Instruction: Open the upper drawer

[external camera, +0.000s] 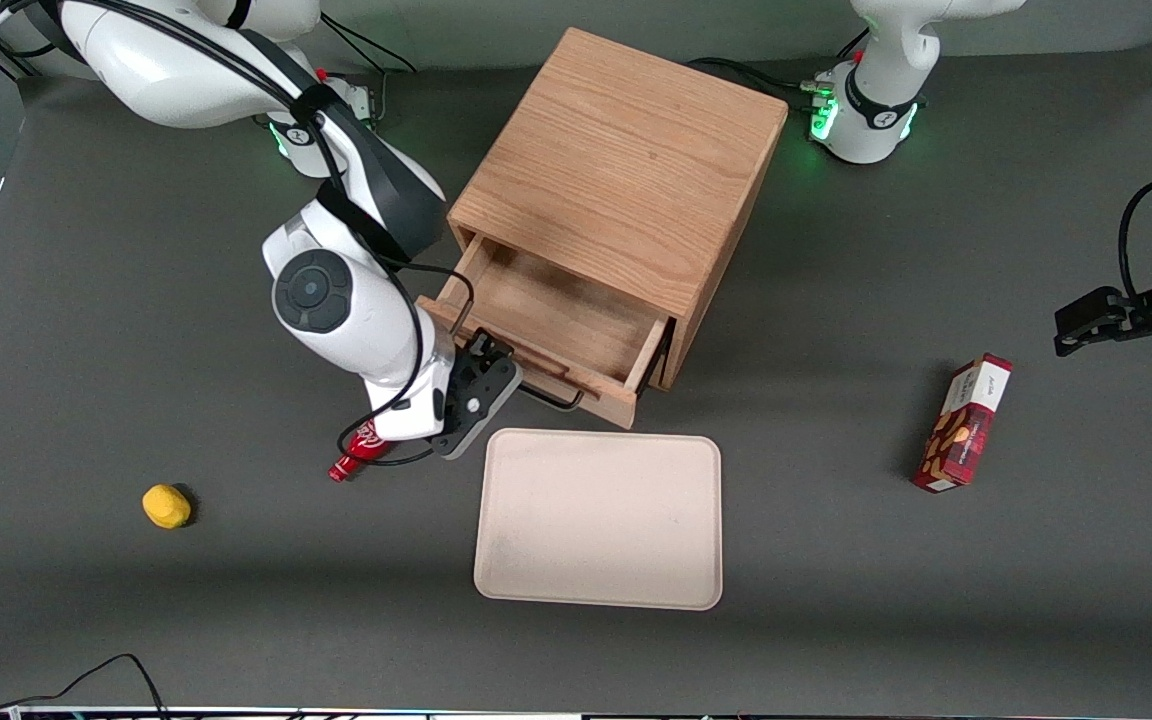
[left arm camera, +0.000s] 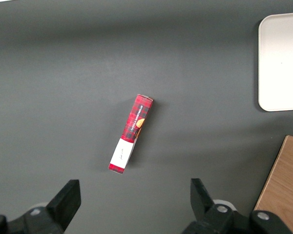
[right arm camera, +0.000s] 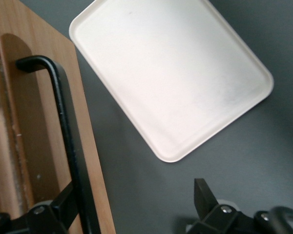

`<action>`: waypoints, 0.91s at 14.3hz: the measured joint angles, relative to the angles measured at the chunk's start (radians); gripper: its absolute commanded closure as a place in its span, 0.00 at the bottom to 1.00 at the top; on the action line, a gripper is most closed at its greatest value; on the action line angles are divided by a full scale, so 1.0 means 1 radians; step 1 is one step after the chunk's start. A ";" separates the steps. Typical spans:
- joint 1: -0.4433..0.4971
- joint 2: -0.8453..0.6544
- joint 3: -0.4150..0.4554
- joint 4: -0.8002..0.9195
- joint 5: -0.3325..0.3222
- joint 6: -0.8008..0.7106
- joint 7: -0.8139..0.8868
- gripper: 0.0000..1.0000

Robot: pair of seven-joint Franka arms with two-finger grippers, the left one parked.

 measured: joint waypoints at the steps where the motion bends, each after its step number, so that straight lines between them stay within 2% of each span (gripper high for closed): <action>1: 0.000 0.000 -0.009 0.011 0.000 0.001 -0.009 0.00; 7: -0.005 0.000 -0.111 0.068 0.002 0.012 -0.146 0.00; 13: -0.010 0.000 -0.172 0.107 0.003 0.014 -0.207 0.00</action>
